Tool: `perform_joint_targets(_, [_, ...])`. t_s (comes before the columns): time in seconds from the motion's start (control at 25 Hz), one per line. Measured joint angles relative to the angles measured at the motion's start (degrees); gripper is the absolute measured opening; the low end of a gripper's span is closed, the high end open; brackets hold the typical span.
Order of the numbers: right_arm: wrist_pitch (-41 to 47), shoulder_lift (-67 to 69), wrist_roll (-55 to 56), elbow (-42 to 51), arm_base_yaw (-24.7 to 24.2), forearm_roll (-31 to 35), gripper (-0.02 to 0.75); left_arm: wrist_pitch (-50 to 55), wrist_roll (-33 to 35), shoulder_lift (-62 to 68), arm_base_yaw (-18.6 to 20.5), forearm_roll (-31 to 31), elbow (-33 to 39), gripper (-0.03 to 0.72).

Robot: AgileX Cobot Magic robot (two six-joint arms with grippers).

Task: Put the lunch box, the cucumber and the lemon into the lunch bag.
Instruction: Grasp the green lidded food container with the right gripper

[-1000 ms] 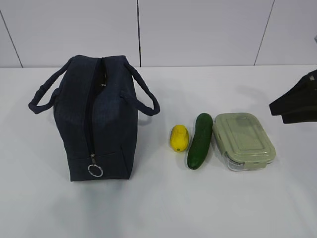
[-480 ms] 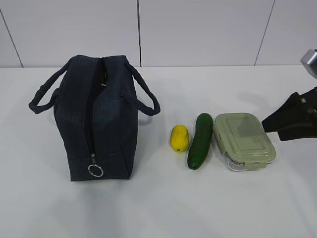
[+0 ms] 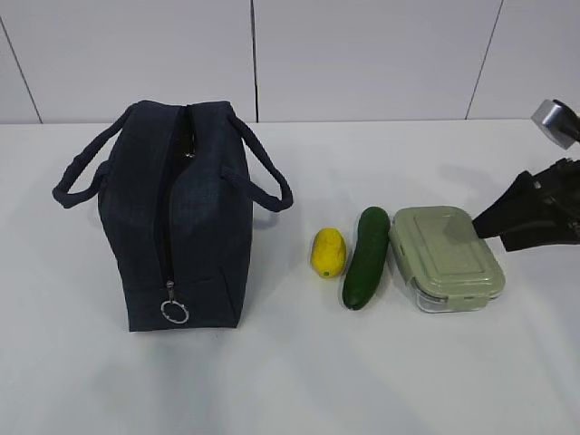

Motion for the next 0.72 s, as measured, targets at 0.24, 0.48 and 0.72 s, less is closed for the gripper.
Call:
perform_joint_targets(0.24, [0.0, 4.6, 0.0, -2.8, 0.0, -0.3, 0.656, 0.0, 0.0, 0.0, 0.0, 0.0, 0.0, 0.236])
perform_joint_targets(0.48, [0.0, 9.4, 0.1, -5.4, 0.0, -0.3, 0.656, 0.0, 0.0, 0.0, 0.0, 0.0, 0.0, 0.237])
perform_joint_targets(0.72, [0.0, 12.4, 0.1, -5.6, 0.0, 0.7, 0.656, 0.0, 0.0, 0.0, 0.0, 0.0, 0.0, 0.237])
